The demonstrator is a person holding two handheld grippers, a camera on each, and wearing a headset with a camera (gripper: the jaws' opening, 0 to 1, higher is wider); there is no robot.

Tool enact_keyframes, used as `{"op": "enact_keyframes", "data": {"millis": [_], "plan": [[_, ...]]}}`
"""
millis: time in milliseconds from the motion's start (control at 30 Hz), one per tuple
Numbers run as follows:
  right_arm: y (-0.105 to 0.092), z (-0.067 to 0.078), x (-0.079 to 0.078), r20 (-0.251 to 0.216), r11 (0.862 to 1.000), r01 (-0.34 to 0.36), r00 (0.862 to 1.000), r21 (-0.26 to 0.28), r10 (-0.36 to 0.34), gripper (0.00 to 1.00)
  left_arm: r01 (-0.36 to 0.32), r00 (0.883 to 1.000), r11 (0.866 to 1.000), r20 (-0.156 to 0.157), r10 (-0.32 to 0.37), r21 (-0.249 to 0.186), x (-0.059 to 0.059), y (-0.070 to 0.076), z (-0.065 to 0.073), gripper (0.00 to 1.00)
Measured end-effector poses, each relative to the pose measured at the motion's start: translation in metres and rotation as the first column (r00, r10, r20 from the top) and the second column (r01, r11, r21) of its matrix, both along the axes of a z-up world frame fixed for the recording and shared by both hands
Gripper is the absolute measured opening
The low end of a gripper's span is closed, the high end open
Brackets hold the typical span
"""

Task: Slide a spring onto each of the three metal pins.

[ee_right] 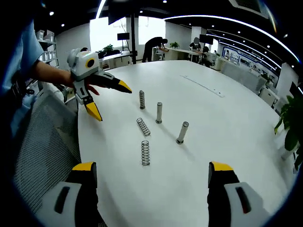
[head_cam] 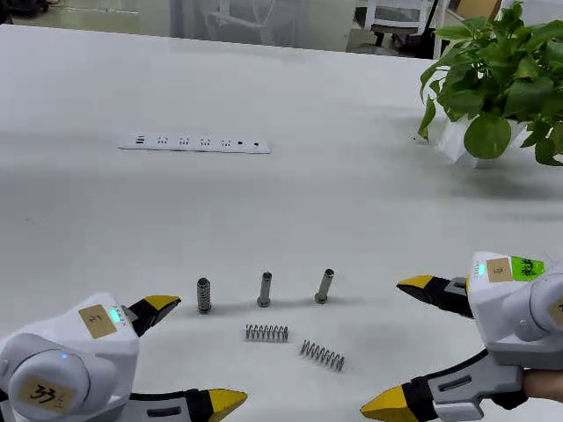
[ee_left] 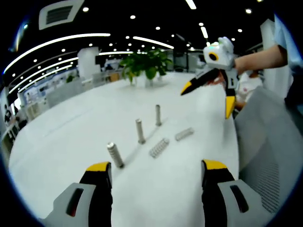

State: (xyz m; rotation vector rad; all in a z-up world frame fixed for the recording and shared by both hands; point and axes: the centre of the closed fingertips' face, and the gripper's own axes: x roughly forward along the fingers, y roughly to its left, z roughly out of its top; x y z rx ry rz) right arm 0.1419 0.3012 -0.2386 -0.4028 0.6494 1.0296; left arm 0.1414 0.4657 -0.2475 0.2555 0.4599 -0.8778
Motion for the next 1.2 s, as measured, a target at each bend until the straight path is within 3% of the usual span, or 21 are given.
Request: {"op": "enact_keyframes", "data": {"millis": [133, 267, 400, 500, 567, 633, 833, 1033, 1133, 1167, 1200], "plan": [[-0.003, 0.001, -0.004, 0.000, 1.000, 0.027, 1.000, 0.015, -0.027, 0.99, 0.053, 0.999, 0.998, -0.002, -0.053, 0.032, 0.002, -0.005, -0.002, 0.64], [-0.006, 0.002, -0.010, -0.008, 0.996, 0.074, 0.997, 0.056, -0.073, 0.99, 0.066, 0.998, 0.997, -0.010, -0.066, 0.031, 0.010, -0.011, -0.003, 0.60], [-0.010, -0.002, -0.019, -0.019, 0.996, 0.077, 0.997, 0.047, -0.076, 0.99, 0.104, 0.993, 0.994, -0.063, -0.101, 0.045, 0.011, -0.020, -0.010, 0.49], [-0.011, 0.002, -0.020, -0.025, 0.992, 0.104, 0.994, 0.077, -0.102, 0.99, 0.108, 0.992, 0.992, -0.071, -0.103, 0.060, 0.017, -0.025, -0.016, 0.41], [-0.011, 0.002, -0.021, -0.028, 0.989, 0.115, 0.993, 0.089, -0.113, 0.99, 0.103, 0.991, 0.993, -0.086, -0.097, 0.062, 0.020, -0.029, -0.019, 0.41], [-0.011, 0.001, -0.024, -0.031, 0.989, 0.119, 0.993, 0.088, -0.117, 0.99, 0.115, 0.991, 0.989, -0.087, -0.106, 0.095, 0.024, -0.033, -0.025, 0.41], [-0.016, -0.003, -0.031, -0.044, 0.986, 0.138, 0.990, 0.091, -0.134, 0.99, 0.113, 0.988, 0.988, -0.113, -0.101, 0.105, 0.032, -0.042, -0.033, 0.37], [-0.023, -0.006, -0.037, -0.053, 0.984, 0.157, 0.987, 0.084, -0.152, 0.99, 0.141, 0.981, 0.983, -0.148, -0.123, 0.121, 0.030, -0.051, -0.042, 0.37], [-0.025, -0.006, -0.038, -0.056, 0.982, 0.165, 0.985, 0.088, -0.161, 0.98, 0.149, 0.975, 0.981, -0.185, -0.124, 0.123, 0.026, -0.052, -0.048, 0.37], [-0.025, -0.006, -0.038, -0.057, 0.982, 0.169, 0.985, 0.089, -0.164, 0.98, 0.150, 0.977, 0.981, -0.170, -0.129, 0.123, 0.029, -0.053, -0.048, 0.37], [-0.026, -0.006, -0.038, -0.059, 0.981, 0.171, 0.984, 0.089, -0.166, 0.98, 0.145, 0.976, 0.982, -0.178, -0.122, 0.123, 0.029, -0.053, -0.049, 0.36]]}}
